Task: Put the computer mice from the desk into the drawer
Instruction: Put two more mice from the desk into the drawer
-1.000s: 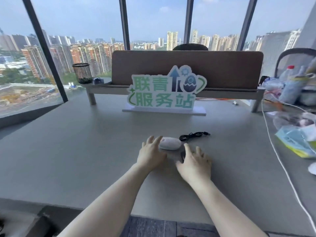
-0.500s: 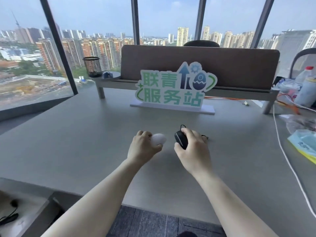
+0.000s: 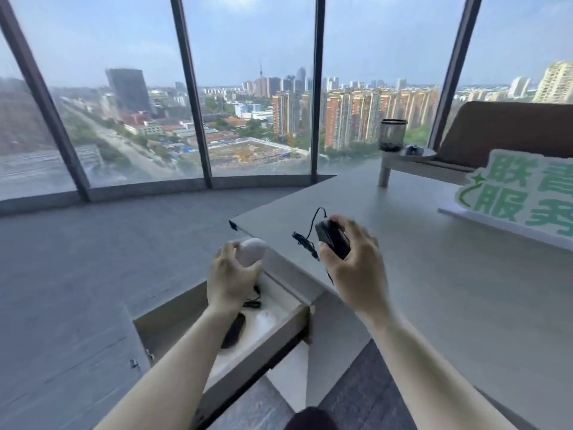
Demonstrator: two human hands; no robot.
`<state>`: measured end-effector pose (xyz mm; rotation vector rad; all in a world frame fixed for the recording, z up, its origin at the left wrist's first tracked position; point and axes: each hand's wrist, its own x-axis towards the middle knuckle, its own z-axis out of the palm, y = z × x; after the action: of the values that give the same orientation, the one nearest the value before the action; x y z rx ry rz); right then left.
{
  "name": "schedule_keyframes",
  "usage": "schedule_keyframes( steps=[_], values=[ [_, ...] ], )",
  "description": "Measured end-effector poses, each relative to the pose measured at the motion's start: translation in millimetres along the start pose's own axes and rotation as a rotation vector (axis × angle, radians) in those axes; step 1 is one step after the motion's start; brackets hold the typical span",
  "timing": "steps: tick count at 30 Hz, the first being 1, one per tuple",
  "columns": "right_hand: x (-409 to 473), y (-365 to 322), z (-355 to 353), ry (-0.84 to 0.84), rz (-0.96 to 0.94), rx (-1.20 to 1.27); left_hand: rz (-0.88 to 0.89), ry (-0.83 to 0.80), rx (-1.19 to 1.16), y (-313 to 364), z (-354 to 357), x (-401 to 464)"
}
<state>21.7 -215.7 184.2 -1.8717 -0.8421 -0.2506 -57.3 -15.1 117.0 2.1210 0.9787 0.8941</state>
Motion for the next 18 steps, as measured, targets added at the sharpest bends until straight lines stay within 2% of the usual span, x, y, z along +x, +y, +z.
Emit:
schedule_keyframes(
  steps=[3, 8, 12, 18],
  values=[
    [-5, -9, 64, -0.132, 0.017, 0.049, -0.165, -0.002, 0.139, -57, -26, 4],
    [-19, -1, 160, -0.315, 0.125, 0.061, -0.393, -0.147, 0.316, -133, -34, 7],
    [-37, 18, 219, -0.472, 0.242, 0.04, -0.486, -0.246, 0.451, -169, -24, 15],
    [-66, 54, 287, -0.784, 0.328, -0.172, -0.584, -0.464, 0.622, -200, 5, 27]
  ],
)
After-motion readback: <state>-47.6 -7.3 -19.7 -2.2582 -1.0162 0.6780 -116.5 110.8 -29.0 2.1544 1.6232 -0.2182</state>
